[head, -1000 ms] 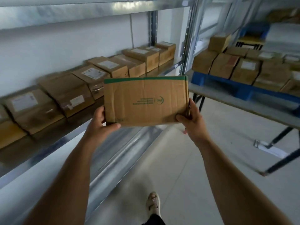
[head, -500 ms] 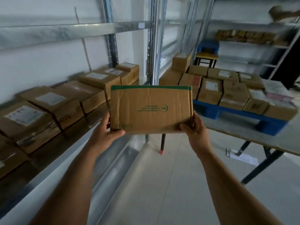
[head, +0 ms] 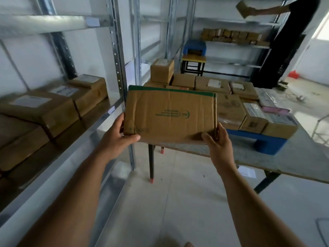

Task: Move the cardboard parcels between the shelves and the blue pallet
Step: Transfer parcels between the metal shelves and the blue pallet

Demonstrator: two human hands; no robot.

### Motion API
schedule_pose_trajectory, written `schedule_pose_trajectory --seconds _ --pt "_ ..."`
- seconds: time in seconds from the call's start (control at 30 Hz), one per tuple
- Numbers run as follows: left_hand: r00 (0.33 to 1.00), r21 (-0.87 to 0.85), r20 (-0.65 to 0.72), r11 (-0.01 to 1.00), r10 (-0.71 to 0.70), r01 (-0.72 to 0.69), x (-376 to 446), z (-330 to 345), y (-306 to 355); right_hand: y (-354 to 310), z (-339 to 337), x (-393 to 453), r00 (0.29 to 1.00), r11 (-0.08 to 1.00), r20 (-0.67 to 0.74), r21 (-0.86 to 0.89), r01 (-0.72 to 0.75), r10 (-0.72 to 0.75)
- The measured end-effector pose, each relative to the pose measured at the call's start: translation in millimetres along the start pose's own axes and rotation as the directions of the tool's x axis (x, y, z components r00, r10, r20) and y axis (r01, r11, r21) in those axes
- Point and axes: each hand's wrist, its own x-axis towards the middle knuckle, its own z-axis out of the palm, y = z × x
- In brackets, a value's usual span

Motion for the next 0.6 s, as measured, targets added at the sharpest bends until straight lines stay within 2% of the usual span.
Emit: schedule_pose_trajectory --seconds 0.23,0.4,0.6 --pt "0.998 0.012 0.061 1.0 -0.019 0.018 129 63 26 25 -44 120 0.995 1.0 -0.097 0.013 0.009 -0.008" --pt "0.991 -0.012 0.131 1.0 0.025 -0.024 207 96 60 33 -77 201 0.993 0.999 -0.117 -0.028 0.018 -0.021" --pt "0.992 0.068 0.125 0.997 0.025 -0.034 288 121 74 51 -84 281 0.989 0.997 -0.148 -0.072 0.022 -0.033"
